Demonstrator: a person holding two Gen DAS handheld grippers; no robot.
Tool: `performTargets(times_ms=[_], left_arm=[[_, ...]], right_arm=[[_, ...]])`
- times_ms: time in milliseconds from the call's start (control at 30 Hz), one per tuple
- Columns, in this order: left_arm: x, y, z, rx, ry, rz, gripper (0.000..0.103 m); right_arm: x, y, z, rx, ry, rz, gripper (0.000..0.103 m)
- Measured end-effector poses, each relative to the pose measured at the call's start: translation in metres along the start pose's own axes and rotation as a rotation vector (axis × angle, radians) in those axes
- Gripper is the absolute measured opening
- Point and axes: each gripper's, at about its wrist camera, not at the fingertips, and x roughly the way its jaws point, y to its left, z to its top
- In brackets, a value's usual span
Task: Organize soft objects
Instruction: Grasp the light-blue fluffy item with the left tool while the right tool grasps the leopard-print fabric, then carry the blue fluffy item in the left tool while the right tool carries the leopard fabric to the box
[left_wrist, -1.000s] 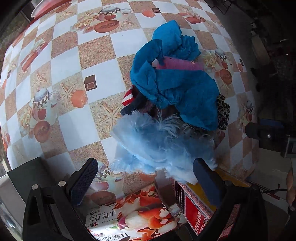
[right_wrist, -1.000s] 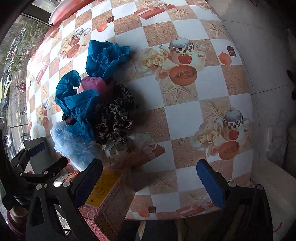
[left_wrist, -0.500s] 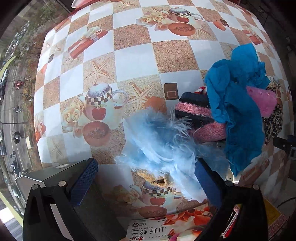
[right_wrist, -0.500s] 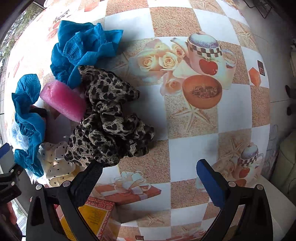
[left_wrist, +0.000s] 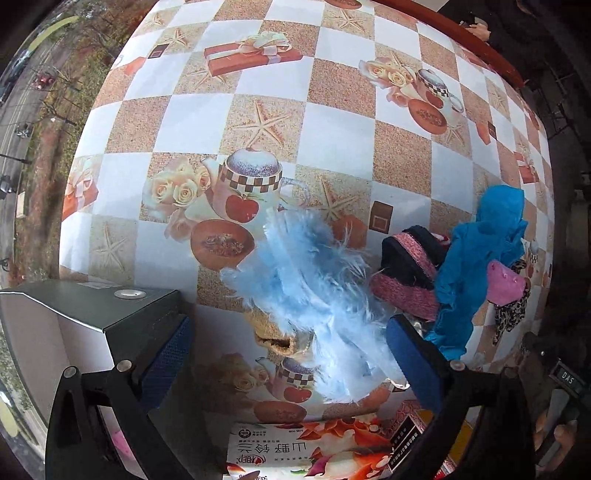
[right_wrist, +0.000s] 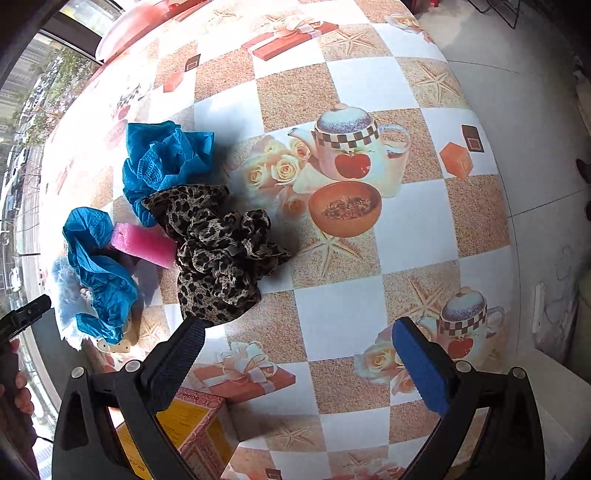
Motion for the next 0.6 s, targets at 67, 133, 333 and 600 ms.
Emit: performTargets(times_ms=[67,133,333,600], left_arm=[[0.012,-0.010,0.006,-0.029,0.021,-0.005,0.103],[0.021,-0.015,0.011,-0.041,0.043,-0.001,0.103],[0.033,-0.036,0.014,-0.018,0.066,0.059,0.103],[0.045,-0.067,0.024,0.093,0.082,0.128,0.046]], right_arm=[[0.005,0.014,0.006,-0.030,-0.002,-0.006,0.102],[0.013,0.025,0.012,-0.060,0.001,-0.021,0.102],[0.045,0.041,0.017,-0.095,0.017,-0.071,0.102],[0.045,0.059,0.010,-0.165,-0.014,-0.103,0.063]])
